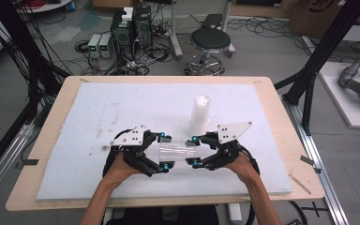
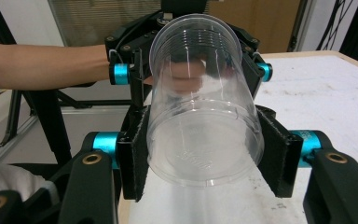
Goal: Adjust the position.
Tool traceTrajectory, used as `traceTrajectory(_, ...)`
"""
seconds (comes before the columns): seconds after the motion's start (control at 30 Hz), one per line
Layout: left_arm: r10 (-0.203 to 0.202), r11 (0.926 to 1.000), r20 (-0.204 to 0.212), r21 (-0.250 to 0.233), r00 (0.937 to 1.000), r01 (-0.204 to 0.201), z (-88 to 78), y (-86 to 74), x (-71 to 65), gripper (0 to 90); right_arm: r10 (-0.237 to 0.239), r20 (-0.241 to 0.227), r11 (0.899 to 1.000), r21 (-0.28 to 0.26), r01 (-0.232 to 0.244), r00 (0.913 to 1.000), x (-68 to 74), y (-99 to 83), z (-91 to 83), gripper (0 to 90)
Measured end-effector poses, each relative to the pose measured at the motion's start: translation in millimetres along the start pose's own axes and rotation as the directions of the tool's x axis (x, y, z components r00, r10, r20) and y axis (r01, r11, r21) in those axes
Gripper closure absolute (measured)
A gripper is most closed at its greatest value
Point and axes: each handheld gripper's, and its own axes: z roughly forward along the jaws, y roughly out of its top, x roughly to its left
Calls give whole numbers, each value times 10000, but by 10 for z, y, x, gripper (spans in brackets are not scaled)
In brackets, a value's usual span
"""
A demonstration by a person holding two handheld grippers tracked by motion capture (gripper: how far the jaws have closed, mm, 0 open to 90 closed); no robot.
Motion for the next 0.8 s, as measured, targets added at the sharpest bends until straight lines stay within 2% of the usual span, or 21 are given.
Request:
traceTrajectory(0.17,39,10000,177,35,9998,-40,26,11,-6,143,15,-108,10000,28,-15,9999,1,-4,25,427)
traceTrajectory(0.4,99,9999,242,46,9997,-100,17,12,-8,195,-41,-222,10000,-51,40,9997,0,-2,42,427)
traceTrajectory(0.43,133,9999,295,0,9995,-133,15,13,-10,240,-53,-240,10000,-84,51,9997,0,-4,44,427)
traceTrajectory(0.53,154,9999,280,-35,9995,-153,9,14,-10,274,-80,-259,9999,-72,78,9996,-4,-6,48,427)
traceTrajectory(0.8,205,9998,312,-71,9993,-202,2,16,-12,311,-70,-344,10000,-61,68,9994,-3,-13,52,426)
